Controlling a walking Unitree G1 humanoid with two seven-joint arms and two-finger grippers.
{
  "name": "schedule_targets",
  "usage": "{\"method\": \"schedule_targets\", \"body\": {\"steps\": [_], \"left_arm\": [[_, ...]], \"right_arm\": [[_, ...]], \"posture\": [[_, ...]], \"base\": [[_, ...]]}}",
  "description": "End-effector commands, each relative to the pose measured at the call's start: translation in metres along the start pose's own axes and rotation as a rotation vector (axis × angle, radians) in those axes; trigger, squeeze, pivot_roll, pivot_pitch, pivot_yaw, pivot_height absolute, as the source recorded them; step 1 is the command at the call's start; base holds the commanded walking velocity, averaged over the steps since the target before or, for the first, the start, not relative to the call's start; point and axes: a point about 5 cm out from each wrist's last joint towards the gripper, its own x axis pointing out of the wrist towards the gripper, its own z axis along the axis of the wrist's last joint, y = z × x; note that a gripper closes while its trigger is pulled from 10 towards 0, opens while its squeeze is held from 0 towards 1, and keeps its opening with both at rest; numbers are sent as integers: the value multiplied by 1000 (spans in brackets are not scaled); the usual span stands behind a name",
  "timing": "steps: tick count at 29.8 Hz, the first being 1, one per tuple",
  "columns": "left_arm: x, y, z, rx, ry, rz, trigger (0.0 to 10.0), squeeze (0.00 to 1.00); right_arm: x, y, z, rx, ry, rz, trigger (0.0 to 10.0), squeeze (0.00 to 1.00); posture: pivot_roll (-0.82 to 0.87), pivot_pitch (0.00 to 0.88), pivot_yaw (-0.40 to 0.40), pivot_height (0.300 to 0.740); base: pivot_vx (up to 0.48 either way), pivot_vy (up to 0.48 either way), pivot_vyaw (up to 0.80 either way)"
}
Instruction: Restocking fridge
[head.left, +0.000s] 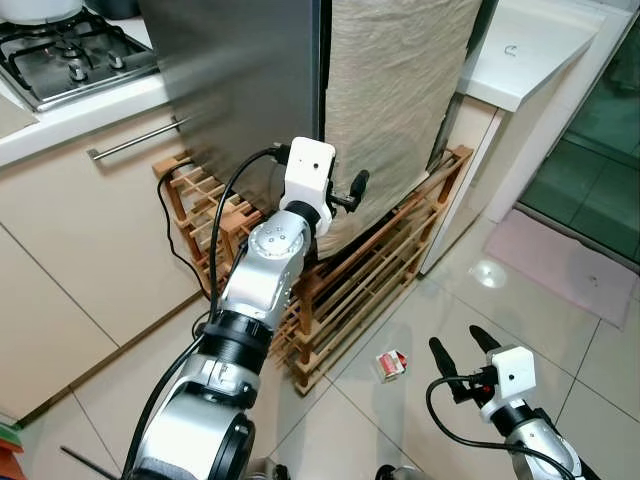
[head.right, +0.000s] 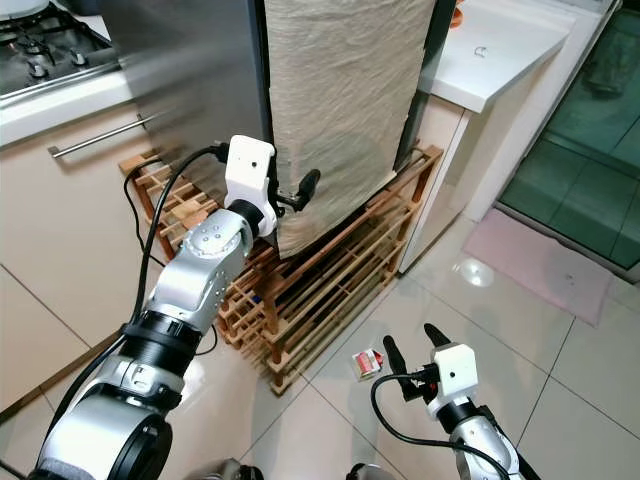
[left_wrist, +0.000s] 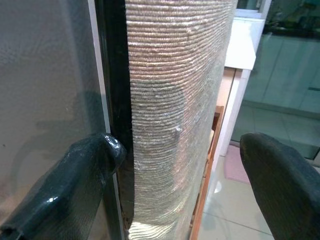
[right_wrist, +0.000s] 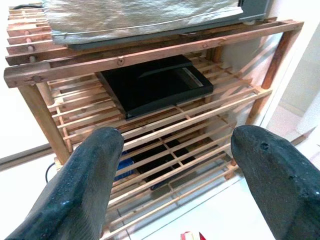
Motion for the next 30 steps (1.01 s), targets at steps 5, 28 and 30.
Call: {"method": "schedule_targets", "body": {"steps": [5,28,30], "left_arm": [[8,-25,9,-66,-8,-115,10000,0],[12,-88,35,-25,-51,-453,10000,0],[11,-98,38,-31,-57,-494,10000,0]], "right_arm": [[0,-4,3,-11,-10,0,10000,0],[-2,-12,-5,-1,85,-29,10000,0],[-2,-13,-5,-3,85,-28,10000,0]], "posture": [[5,25,-2,740],[11,18,6,740],[12,18,7,740]], "base": [[0,0,0],[0,0,0],[0,0,0]]}}
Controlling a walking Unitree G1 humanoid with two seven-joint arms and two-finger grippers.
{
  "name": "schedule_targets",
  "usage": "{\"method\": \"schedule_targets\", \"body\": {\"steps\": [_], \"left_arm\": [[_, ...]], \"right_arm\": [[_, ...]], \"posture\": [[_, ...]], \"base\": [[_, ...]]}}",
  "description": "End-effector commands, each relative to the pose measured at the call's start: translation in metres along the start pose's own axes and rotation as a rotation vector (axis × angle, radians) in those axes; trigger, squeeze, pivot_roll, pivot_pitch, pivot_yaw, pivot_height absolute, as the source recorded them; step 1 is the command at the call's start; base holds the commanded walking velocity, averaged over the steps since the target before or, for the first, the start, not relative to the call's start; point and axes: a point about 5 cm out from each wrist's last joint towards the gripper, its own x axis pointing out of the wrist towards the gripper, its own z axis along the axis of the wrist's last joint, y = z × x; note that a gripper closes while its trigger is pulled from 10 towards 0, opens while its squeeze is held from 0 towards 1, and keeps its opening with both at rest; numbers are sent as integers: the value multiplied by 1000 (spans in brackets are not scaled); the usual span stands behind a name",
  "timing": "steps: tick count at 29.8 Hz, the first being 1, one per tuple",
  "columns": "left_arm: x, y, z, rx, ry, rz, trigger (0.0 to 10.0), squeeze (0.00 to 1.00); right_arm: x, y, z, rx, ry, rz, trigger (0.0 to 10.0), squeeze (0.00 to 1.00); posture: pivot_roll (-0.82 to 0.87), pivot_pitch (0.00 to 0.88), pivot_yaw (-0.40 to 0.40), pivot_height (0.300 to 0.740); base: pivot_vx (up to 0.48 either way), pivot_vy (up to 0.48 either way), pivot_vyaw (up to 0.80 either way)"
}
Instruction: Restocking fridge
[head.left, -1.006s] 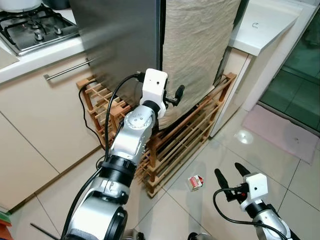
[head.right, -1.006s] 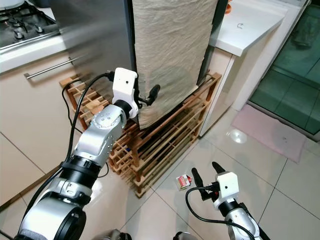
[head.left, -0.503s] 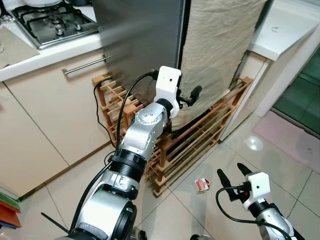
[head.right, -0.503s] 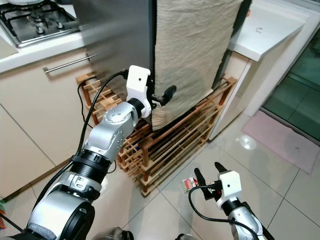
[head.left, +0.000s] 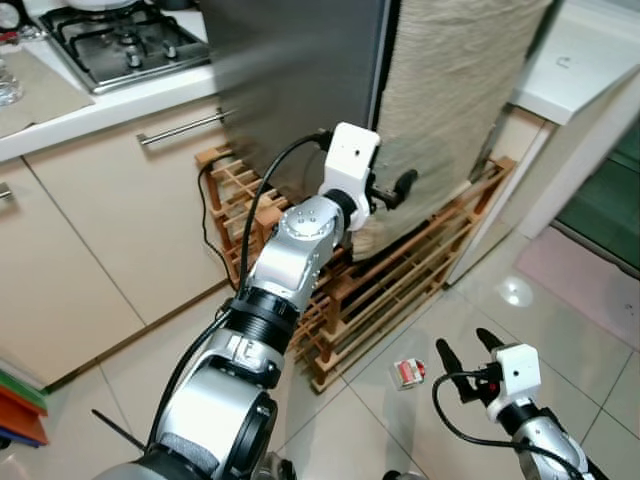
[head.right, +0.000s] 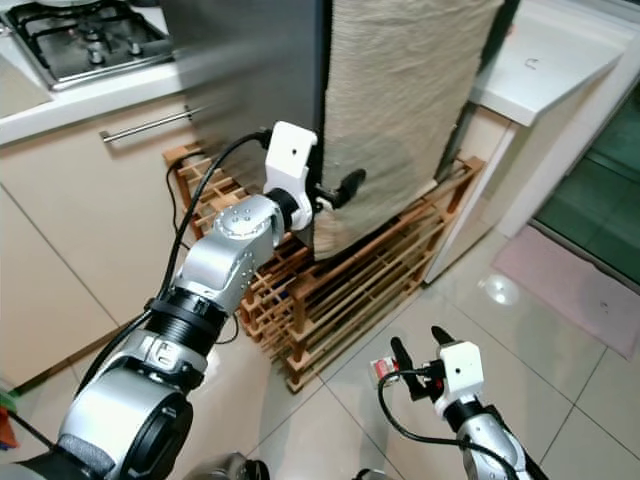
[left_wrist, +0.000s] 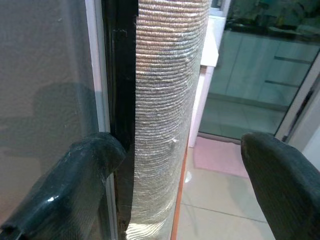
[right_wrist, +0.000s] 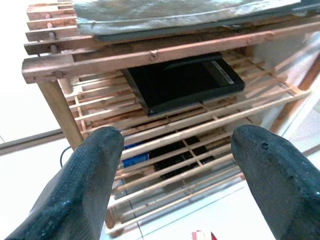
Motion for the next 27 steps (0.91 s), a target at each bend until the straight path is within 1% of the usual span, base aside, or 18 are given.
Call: {"method": "schedule_targets", "body": {"steps": [1,4,6,9,13,15,16,19,20,21,24,25,27], "left_arm": [[14,-50,22,-8,-85,-184,10000,0],[14,-56,24,-3,-90,-199,10000,0],[13,-62,25,-19,-94,-234,10000,0],[9,-74,34,-101,-138,-334,10000,0],[5,-79,45,-151,-186,-402,10000,0],[2,-82,55,-210,-222,-444,10000,0],[1,-82,57,-216,-229,-450,10000,0],[-1,-83,59,-213,-232,-450,10000,0],[-1,-79,56,-195,-227,-424,10000,0],[-1,-79,56,-195,-227,-424,10000,0],[-3,-70,50,-162,-216,-361,10000,0],[-3,-70,50,-162,-216,-361,10000,0],[-6,-63,47,-146,-212,-319,10000,0]], "right_arm": [[-2,-3,-3,-5,27,-2,10000,0],[-2,-3,-2,-5,26,0,10000,0],[-2,-2,-2,-6,26,1,10000,0],[-2,-2,-2,-7,25,0,10000,0],[-2,-2,-2,-7,26,-1,10000,0],[-2,-2,-2,-6,27,0,10000,0],[-2,-2,-2,-6,28,1,10000,0],[-2,-2,-2,-6,29,1,10000,0],[-2,-2,-2,-6,28,0,10000,0],[-2,-2,-2,-6,28,0,10000,0],[-2,-2,-2,-6,27,-1,10000,0],[-2,-2,-2,-6,27,-1,10000,0],[-2,-2,-3,-6,27,-3,10000,0]], "posture": [[12,18,7,740],[11,18,8,740],[10,18,10,740],[9,21,11,740],[11,23,10,740],[11,25,9,740],[12,26,9,740],[12,25,10,740],[15,23,10,740],[15,23,10,740],[16,21,8,740],[16,21,8,740],[19,21,7,740]], "base": [[0,0,0],[0,0,0],[0,0,0],[0,0,0],[0,0,0],[0,0,0],[0,0,0],[0,0,0],[0,0,0],[0,0,0],[0,0,0],[0,0,0],[0,0,0]]}}
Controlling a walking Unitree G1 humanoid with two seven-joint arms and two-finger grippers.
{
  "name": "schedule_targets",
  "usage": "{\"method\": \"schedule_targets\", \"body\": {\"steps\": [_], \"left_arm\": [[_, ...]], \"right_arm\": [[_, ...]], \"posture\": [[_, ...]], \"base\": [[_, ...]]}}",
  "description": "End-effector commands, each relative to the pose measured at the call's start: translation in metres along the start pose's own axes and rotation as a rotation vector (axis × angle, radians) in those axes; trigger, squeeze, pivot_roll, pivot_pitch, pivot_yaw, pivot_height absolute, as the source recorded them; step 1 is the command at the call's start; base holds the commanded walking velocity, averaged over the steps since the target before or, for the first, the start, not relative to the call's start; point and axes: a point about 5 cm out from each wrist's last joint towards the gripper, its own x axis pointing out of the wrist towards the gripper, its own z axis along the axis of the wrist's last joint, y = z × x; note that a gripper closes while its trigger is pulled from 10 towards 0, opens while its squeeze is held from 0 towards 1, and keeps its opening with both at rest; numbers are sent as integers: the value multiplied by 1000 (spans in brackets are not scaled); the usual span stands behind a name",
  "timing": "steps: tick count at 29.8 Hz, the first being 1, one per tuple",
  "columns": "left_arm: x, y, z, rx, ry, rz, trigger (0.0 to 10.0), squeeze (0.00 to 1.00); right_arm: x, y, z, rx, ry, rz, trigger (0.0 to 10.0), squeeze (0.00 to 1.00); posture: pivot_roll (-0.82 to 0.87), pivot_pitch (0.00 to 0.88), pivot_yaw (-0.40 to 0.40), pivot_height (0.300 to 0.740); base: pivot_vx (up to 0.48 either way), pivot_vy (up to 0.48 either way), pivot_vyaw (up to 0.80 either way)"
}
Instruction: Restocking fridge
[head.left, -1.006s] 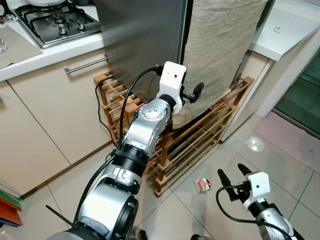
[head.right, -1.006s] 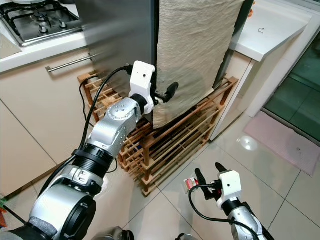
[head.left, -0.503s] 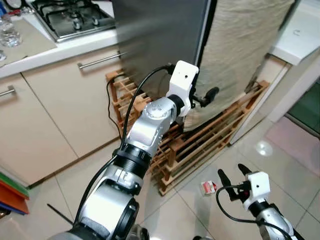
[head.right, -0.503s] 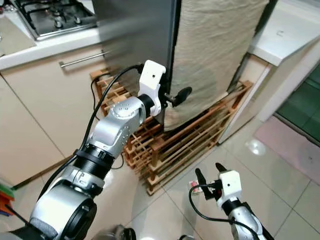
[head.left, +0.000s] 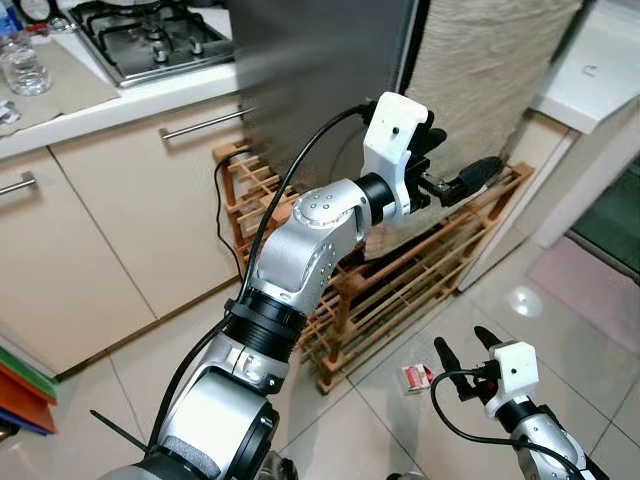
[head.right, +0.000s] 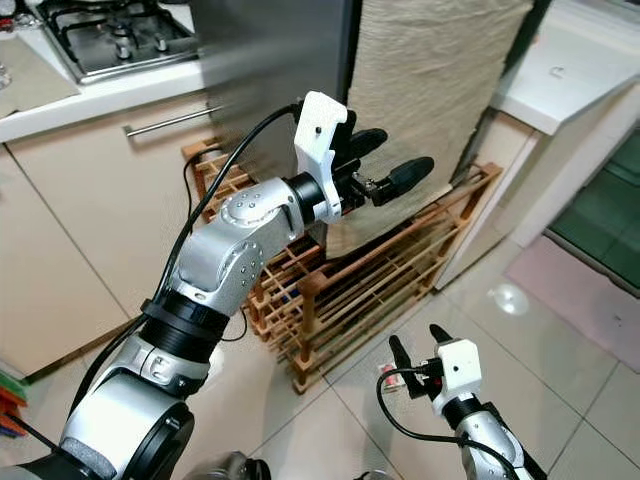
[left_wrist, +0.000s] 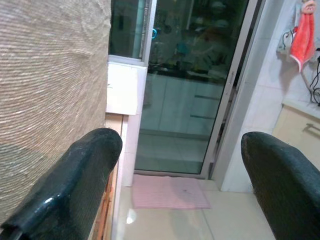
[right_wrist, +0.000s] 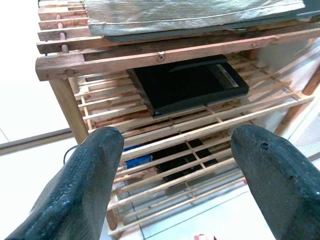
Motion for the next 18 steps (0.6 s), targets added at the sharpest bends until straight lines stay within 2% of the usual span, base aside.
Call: {"method": "schedule_targets", "body": {"steps": [1,7,10,14,18], "left_arm": [[3,-14,-7,-17,-40,37,10000,0],[-16,17,-22,89,-7,230,10000,0],[-29,34,-29,96,14,324,10000,0],[-35,41,-30,98,12,384,10000,0],[-36,43,-31,101,8,393,10000,0]], "right_arm": [[-4,-3,-3,-6,23,-14,10000,0],[-5,-3,-3,-1,14,-40,10000,0],[-6,-2,-4,4,12,-41,10000,0],[-6,-2,-4,10,6,-37,10000,0],[-6,-1,-3,16,-10,-32,10000,0]], "posture": [[20,21,7,740],[27,17,7,740],[33,14,7,740],[39,8,6,740],[38,5,6,740]], "base": [[0,0,0],[0,0,0],[0,0,0],[0,0,0],[0,0,0]]}}
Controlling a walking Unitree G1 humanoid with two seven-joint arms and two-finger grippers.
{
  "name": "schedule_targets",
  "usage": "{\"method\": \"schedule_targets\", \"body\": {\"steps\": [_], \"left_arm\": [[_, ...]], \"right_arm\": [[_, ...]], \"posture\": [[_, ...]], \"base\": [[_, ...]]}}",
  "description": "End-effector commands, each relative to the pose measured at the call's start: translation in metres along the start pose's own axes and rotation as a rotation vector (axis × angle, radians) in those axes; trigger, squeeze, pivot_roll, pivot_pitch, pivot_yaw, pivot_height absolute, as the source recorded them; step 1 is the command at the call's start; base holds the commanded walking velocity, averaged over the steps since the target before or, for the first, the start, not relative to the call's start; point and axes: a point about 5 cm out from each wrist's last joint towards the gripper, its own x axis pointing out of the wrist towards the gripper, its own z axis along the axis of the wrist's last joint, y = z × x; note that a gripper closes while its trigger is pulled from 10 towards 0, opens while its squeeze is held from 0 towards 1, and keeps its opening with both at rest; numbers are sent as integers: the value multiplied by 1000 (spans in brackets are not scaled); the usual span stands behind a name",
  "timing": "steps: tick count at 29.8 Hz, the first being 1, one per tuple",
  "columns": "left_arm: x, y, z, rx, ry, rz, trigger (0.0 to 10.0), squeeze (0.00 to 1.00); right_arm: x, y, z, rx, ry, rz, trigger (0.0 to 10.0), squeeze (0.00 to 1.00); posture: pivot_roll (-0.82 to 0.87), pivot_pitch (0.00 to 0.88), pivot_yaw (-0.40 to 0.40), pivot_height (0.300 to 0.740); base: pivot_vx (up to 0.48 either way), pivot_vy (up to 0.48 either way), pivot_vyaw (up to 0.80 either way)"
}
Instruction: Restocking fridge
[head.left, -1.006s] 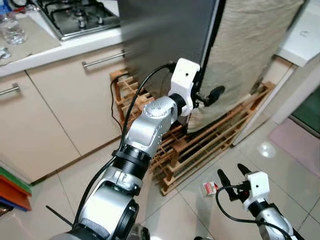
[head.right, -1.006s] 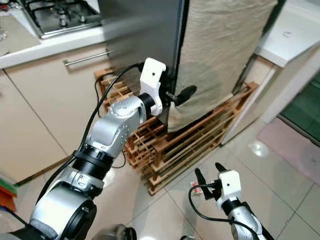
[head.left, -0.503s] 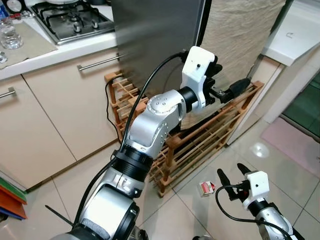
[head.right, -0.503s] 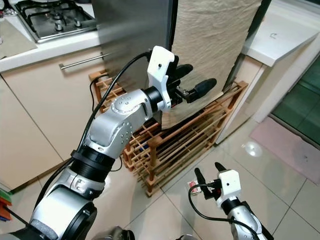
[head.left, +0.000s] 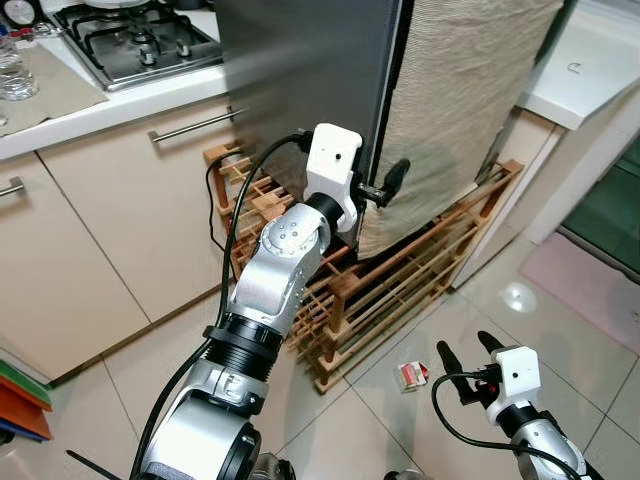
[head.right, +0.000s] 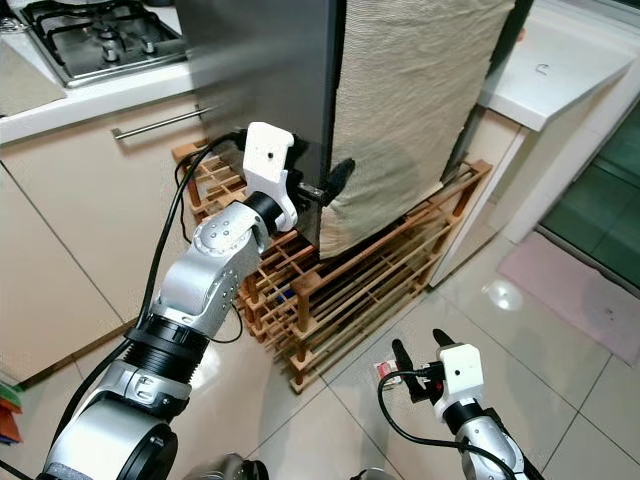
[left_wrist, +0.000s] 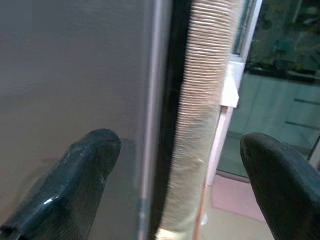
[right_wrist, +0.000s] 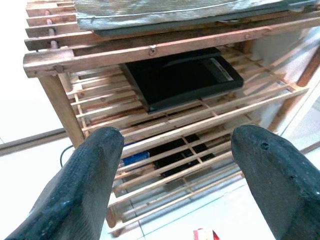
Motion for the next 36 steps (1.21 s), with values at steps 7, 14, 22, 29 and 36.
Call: {"method": "schedule_targets", "body": {"steps": [7,14,22,29,36], "left_arm": [[3,-3,-14,54,70,-2,10000,0],[7,-11,-12,38,67,-31,10000,0],[13,-12,-15,64,78,-36,10000,0],[3,7,-19,81,112,-14,10000,0],[-27,42,-8,61,98,56,10000,0]], "right_arm": [[-2,-3,2,-4,-17,-12,10000,0],[-2,-4,2,-6,-20,-13,10000,0],[-2,-6,5,7,-59,-50,10000,0],[49,15,122,-39,-441,-43,10000,0],[53,22,167,-72,-523,7,10000,0]], "posture": [[30,2,4,740],[27,3,4,740],[26,5,4,740],[24,7,15,740],[45,10,11,740]], "base": [[0,0,0],[0,0,0],[0,0,0],[0,0,0],[0,0,0]]}}
